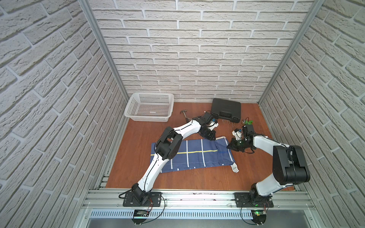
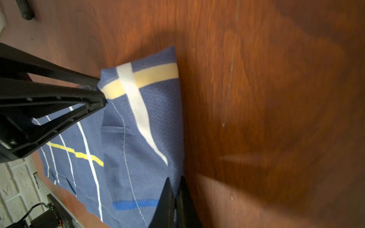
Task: Roll up the pillowcase
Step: Roll the pillowcase at the center of the board.
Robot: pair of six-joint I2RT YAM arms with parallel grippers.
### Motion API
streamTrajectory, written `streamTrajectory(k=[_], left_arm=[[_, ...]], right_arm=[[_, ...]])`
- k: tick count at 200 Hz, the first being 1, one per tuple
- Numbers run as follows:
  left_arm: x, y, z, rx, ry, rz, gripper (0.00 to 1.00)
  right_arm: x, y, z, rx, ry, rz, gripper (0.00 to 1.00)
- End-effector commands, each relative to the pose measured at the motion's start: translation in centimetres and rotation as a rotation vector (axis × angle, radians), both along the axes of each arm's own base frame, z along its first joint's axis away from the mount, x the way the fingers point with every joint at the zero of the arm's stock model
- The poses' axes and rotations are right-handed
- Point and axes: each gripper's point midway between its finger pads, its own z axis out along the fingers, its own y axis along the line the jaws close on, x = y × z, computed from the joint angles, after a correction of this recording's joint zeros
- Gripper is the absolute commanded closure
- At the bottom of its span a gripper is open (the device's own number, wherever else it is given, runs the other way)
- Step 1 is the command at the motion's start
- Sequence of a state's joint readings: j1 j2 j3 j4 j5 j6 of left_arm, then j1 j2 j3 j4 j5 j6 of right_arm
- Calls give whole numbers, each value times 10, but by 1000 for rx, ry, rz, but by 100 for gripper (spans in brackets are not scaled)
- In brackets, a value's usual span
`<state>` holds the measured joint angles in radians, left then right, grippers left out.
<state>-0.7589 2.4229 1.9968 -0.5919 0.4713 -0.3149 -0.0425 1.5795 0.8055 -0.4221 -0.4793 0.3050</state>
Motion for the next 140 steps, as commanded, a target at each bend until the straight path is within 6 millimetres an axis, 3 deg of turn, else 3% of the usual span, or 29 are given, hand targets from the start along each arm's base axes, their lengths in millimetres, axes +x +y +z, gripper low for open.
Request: streamTrajectory(k=[1, 32, 71, 107, 140], left_arm=[[13, -1, 25, -27, -48, 24, 70], [15, 5, 50, -34, -86, 37, 59], [16, 33, 65, -5, -112, 80, 53], [9, 60, 69, 14, -108, 120, 51], [4, 92, 69, 32, -104, 178, 51]], right_arm=[[6, -3, 14, -48, -30, -80, 95], [3, 1, 29, -198, -39, -124, 93], [-17, 0, 31, -363, 4, -187, 88], [-11, 20, 51, -483, -3, -201, 86], [-9, 50, 53, -524, 23, -161, 86]])
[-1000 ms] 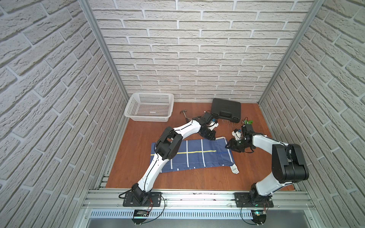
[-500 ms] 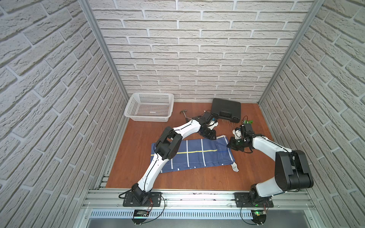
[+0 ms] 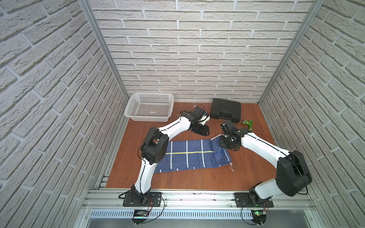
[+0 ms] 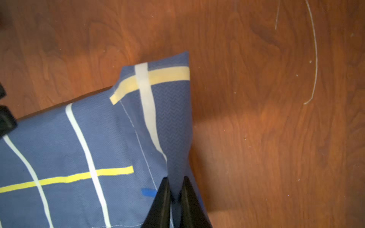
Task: Roll up the pillowcase
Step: Roll the pillowcase at the center of the board.
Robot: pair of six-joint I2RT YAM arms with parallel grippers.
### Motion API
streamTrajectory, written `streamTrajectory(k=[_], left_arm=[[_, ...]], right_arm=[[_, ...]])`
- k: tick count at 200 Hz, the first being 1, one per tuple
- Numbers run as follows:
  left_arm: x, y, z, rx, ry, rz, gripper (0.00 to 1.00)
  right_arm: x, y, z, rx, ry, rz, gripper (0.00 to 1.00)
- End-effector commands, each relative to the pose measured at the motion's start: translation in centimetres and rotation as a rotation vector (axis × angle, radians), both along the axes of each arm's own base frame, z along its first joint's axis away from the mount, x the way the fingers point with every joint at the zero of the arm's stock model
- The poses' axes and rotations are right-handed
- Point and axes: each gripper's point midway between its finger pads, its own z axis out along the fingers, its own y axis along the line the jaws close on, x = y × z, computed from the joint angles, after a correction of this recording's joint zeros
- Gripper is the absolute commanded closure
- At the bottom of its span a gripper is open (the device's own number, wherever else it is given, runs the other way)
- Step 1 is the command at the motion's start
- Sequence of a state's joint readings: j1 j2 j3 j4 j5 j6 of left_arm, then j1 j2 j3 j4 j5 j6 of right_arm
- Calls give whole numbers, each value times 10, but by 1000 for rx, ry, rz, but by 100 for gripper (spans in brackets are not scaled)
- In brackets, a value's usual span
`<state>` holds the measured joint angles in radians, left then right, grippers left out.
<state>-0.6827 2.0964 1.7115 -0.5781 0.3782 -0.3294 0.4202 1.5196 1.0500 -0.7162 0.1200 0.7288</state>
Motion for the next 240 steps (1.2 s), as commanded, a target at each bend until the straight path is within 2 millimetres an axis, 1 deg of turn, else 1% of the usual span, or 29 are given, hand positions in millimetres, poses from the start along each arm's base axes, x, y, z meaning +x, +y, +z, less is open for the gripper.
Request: streamTrajectory(k=[1, 20, 34, 63, 76, 90, 113, 153, 166, 180, 209, 227, 240], left_arm=[[0, 21, 4, 6, -18, 49, 51], [-6, 39, 5, 13, -23, 72, 51], [-9, 51, 7, 14, -25, 92, 50], [-21, 71, 7, 20, -28, 125, 51], [-25, 81, 6, 23, -28, 143, 51], [-30, 90, 4, 25, -22, 156, 50], [-39, 100, 3, 22, -17, 172, 50], [-50, 112, 1, 7, -5, 203, 50], [-54, 115, -2, 6, 3, 208, 51], [-57, 118, -3, 6, 8, 211, 50], [-61, 122, -5, 3, 16, 220, 51], [-63, 121, -5, -4, 21, 216, 51], [-64, 121, -7, -3, 27, 216, 51]], right_arm=[[-6, 4, -1, -79, 36, -46, 86], [-8, 22, -2, -93, 55, -8, 85], [-8, 34, -3, -101, 66, 15, 84], [-1, 68, 0, -48, 37, 74, 82], [1, 81, -3, -32, 43, 102, 82], [0, 90, -9, -30, 59, 119, 83], [5, 105, -15, -8, 67, 142, 82], [18, 134, -22, 43, 61, 190, 81], [17, 143, -26, 63, 70, 210, 81], [14, 149, -32, 84, 85, 224, 81], [13, 161, -35, 125, 87, 265, 81], [10, 172, -36, 159, 98, 301, 83], [6, 174, -39, 158, 119, 319, 85]])
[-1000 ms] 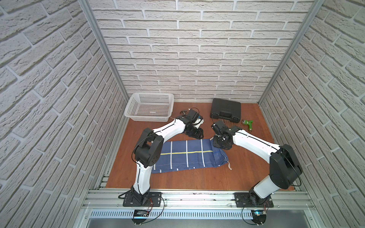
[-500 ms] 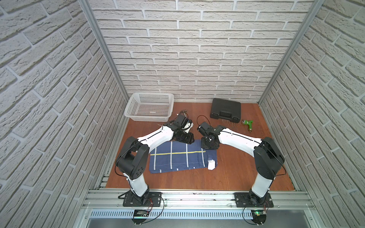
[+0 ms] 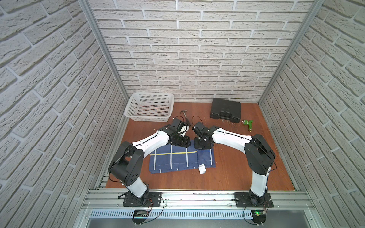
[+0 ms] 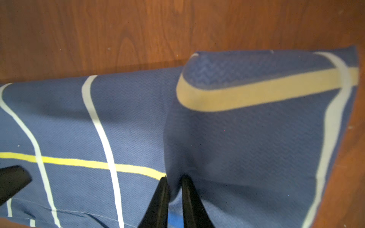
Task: Roll up the pillowcase
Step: Roll the pillowcase at the center of the board.
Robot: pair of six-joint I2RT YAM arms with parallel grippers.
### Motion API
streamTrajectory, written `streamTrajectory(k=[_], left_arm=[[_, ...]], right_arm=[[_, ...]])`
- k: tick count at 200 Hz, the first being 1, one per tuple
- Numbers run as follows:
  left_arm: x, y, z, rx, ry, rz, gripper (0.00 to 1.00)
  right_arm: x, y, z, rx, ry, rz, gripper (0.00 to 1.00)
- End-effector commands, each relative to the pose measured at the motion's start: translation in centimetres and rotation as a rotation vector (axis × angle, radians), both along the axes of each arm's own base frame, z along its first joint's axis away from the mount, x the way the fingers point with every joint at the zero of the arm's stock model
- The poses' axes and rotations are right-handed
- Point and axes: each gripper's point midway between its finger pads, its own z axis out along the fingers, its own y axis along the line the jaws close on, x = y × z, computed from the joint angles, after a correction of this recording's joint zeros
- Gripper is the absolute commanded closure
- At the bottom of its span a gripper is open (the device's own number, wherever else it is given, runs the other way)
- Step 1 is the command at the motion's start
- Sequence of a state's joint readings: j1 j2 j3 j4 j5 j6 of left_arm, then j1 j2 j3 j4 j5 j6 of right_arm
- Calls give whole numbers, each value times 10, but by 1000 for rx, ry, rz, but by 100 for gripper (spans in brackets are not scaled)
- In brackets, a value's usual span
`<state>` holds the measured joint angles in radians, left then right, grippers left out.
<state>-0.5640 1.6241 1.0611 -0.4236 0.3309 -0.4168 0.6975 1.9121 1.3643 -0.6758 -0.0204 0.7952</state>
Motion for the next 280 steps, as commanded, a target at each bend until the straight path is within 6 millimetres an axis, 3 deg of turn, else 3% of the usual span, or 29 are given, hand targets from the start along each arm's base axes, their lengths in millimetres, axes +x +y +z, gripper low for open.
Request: streamTrajectory(k=[1, 26, 41, 77, 101, 122, 143, 174, 200, 245, 280], left_arm=[[2, -2, 6, -34, -20, 4, 51], [3, -2, 5, -34, -19, 2, 52], [4, -4, 4, -36, -14, 1, 52], [6, -9, 7, -47, -15, -7, 52], [10, -12, 12, -54, -24, -8, 52], [20, -20, 18, -66, -43, -7, 52], [29, -40, 20, -63, -67, -33, 53], [37, -85, 19, -81, -86, -95, 56], [47, -110, 11, -78, -88, -125, 58], [51, -114, -26, -17, -21, -146, 62], [48, -96, -52, 41, 19, -134, 65]], right_arm=[[-4, 20, -2, 49, 14, 67, 85], [-12, 18, -8, 42, 45, 86, 85], [-12, 20, -7, 57, 47, 97, 81], [6, 25, 37, 143, -56, 109, 71], [6, 0, 67, 159, -95, 103, 69], [2, -37, 75, 143, -107, 62, 69], [3, -61, 66, 178, -91, 15, 75], [9, -55, 44, 287, -57, 5, 84], [6, -50, 19, 318, -11, -7, 89], [-12, -58, -15, 284, 58, -9, 89], [-23, -66, -7, 280, 57, 3, 79]])
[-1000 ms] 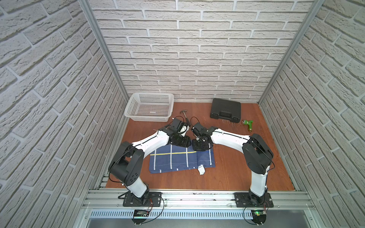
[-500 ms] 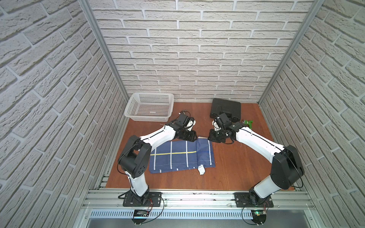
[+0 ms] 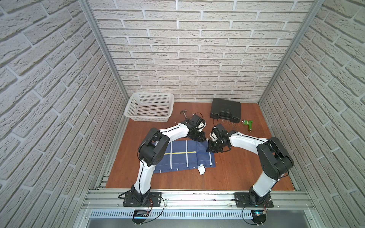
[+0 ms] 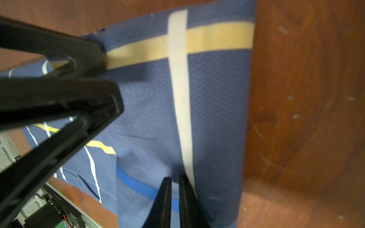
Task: Roll up the pillowcase
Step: Roll the pillowcase at the center of the board.
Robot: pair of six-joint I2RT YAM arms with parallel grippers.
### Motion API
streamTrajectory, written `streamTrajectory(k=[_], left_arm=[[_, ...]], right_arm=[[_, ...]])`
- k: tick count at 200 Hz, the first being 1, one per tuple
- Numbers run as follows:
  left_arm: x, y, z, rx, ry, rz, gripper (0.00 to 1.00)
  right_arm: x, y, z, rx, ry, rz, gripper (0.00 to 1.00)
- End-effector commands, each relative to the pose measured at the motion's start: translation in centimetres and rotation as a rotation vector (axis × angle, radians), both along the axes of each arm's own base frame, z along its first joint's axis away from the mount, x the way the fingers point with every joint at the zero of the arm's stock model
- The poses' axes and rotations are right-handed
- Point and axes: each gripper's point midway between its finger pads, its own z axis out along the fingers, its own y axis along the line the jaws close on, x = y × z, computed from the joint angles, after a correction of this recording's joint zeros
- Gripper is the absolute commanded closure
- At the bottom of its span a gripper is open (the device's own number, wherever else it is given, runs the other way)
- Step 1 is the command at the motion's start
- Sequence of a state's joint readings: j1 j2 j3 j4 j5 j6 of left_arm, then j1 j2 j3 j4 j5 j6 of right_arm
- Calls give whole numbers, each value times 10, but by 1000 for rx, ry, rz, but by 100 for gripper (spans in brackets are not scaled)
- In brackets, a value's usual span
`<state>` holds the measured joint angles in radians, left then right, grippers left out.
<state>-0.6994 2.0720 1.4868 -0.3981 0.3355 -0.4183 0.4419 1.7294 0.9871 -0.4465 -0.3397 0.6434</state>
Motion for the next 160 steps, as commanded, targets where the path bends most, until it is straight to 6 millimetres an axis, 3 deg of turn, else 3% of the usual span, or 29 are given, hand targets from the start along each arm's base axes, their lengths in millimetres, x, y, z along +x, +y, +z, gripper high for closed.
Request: streamTrajectory(k=[1, 36, 70, 160], left_arm=[[0, 14, -16, 48, 18, 2, 65], [-1, 22, -26, 71, 33, -4, 66], [-4, 25, -34, 82, 50, -9, 66], [-7, 29, -44, 97, 76, -16, 66]], right_arm=[[-3, -1, 15, 26, -38, 19, 78], [-5, -22, 40, 16, -97, 21, 63], [-8, -36, 31, 53, -99, 27, 53], [7, -9, -4, 233, -48, 80, 46]])
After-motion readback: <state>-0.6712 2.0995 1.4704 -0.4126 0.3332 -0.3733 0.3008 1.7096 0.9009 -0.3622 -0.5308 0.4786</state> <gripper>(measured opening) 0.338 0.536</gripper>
